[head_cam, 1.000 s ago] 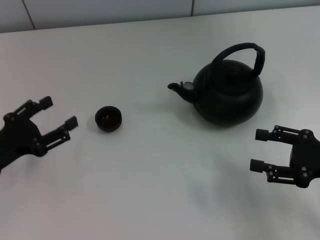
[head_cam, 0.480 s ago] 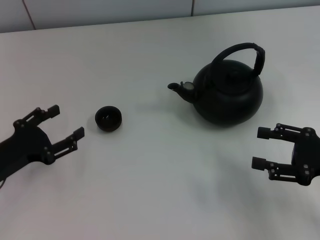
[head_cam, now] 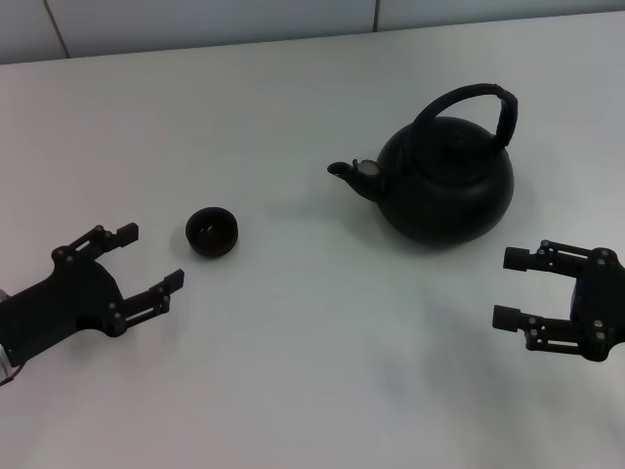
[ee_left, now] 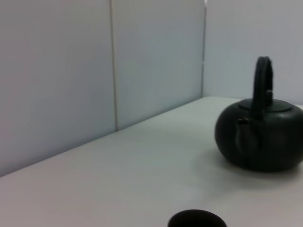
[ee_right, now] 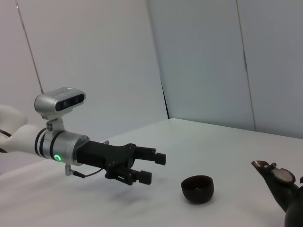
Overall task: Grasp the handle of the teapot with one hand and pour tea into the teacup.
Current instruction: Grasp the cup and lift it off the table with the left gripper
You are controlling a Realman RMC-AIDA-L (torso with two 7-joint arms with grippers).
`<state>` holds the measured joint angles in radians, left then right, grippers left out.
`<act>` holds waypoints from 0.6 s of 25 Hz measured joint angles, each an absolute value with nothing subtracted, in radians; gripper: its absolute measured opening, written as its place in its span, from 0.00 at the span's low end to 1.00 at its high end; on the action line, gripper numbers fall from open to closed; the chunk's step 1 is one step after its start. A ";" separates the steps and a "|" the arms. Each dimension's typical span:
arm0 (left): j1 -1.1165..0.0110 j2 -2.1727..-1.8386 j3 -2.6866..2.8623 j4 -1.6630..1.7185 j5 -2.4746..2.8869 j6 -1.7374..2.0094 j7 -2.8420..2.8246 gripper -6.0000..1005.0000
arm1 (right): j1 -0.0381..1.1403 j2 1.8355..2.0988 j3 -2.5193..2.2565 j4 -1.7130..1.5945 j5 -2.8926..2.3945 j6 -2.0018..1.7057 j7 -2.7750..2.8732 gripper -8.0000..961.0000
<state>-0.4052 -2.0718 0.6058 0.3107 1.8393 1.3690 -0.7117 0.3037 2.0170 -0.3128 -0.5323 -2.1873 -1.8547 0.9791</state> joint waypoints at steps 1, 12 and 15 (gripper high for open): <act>-0.407 -2.071 0.613 0.311 1.839 1.367 -0.712 0.83 | 0.304 2.017 -0.313 -0.532 -2.187 -1.855 0.979 0.78; -0.471 -2.074 0.639 0.280 1.840 1.299 -0.711 0.83 | 0.304 2.017 -0.305 -0.532 -2.185 -1.855 0.984 0.78; -0.497 -2.075 0.670 0.268 1.837 1.263 -0.711 0.83 | 0.304 2.017 -0.301 -0.534 -2.185 -1.857 0.987 0.78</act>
<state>-0.4966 -2.0751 0.6700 0.2683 1.8372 1.2630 -0.7109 0.3044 2.0171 -0.3013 -0.5337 -2.1847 -1.8568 0.9868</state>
